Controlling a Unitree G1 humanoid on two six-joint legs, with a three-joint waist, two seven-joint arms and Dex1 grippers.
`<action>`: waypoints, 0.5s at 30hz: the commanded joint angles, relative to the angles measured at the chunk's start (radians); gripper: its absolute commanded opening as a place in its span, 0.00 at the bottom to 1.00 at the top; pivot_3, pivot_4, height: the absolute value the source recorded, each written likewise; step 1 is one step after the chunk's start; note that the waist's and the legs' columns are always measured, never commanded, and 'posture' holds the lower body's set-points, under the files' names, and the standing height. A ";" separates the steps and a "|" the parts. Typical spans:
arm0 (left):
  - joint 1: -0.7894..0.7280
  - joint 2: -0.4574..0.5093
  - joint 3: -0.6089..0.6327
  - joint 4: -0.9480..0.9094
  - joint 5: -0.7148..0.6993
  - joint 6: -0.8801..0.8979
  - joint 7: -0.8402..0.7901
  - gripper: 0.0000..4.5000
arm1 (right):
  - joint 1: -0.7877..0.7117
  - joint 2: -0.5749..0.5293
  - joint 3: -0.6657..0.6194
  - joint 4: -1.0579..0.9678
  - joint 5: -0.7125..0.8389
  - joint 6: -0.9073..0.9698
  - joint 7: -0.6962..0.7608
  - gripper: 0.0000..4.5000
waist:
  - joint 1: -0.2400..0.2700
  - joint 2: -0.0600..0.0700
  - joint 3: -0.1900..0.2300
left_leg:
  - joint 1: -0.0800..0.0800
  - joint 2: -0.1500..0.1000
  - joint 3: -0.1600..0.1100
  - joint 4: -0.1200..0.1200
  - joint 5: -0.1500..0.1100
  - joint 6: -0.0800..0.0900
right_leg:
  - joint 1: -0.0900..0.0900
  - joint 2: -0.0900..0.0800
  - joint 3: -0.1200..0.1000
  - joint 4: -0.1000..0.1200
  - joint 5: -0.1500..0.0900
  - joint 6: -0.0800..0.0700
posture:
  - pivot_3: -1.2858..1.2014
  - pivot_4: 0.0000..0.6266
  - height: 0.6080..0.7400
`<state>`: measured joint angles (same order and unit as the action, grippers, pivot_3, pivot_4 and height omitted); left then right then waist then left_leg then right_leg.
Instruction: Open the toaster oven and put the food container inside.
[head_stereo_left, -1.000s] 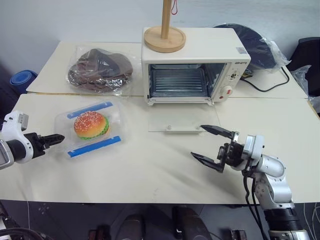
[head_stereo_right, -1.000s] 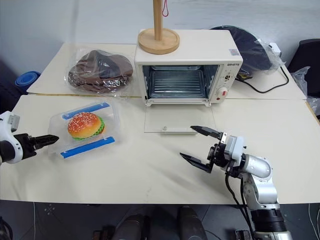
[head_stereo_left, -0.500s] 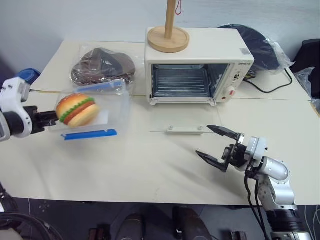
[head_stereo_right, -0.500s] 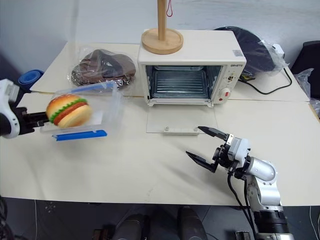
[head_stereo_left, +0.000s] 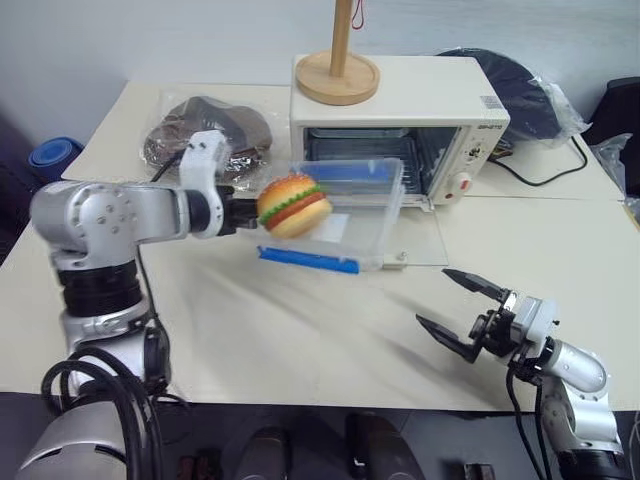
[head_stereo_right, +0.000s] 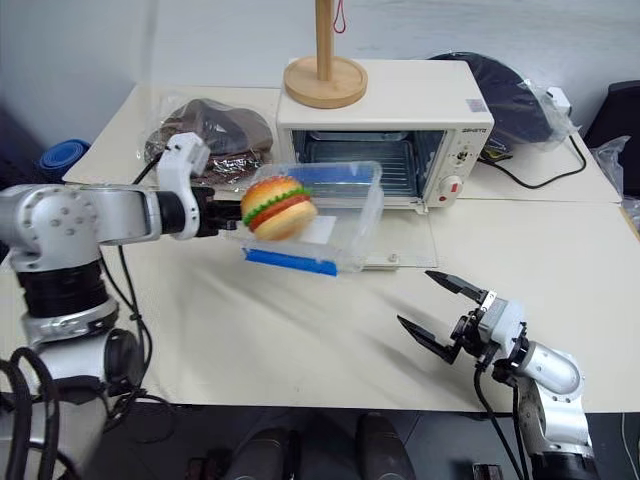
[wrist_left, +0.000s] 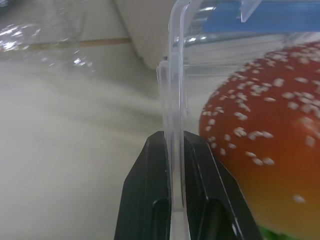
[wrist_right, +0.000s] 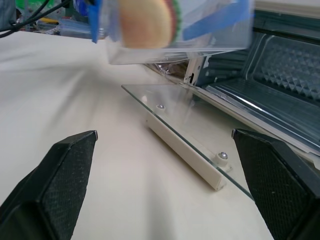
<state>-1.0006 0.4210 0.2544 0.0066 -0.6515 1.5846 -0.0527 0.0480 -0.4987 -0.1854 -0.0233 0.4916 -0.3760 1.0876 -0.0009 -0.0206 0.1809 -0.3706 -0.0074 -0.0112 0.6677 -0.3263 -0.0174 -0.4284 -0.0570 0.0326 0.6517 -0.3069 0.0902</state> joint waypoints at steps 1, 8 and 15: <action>-0.055 -0.060 -0.047 0.041 0.067 -0.083 0.009 0.02 | 0.043 0.007 -0.022 -0.117 0.000 0.008 -0.067 1.00 | -0.001 0.000 0.000 | 0.000 0.000 0.000 0.000 0.000 0.000 | 0.000 0.000 0.000 0.000 0.000 0.000 | 0.52 0.24 1.00; -0.083 -0.190 -0.073 0.158 0.140 -0.199 0.018 0.09 | 0.088 0.015 -0.016 -0.196 -0.018 0.033 -0.156 1.00 | 0.002 0.000 0.000 | 0.000 0.000 0.001 0.001 0.000 0.000 | 0.000 0.000 0.001 0.001 0.000 0.000 | 0.52 0.24 1.00; -0.099 -0.189 -0.021 0.151 0.126 -0.252 -0.046 0.54 | 0.072 -0.007 -0.009 -0.250 -0.004 0.153 -0.232 1.00 | -0.001 0.000 0.000 | 0.001 0.000 0.001 0.001 0.001 -0.001 | 0.000 0.000 0.001 0.001 0.000 0.000 | 0.52 0.24 1.00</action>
<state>-1.0739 0.2074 0.2090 0.1996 -0.5079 1.3598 -0.0636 0.1299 -0.4906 -0.1817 -0.2241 0.4636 -0.2490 0.8696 -0.0015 -0.0206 0.1809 -0.3699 -0.0076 -0.0103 0.6681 -0.3256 -0.0181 -0.4285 -0.0568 0.0334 0.6526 -0.3069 0.0902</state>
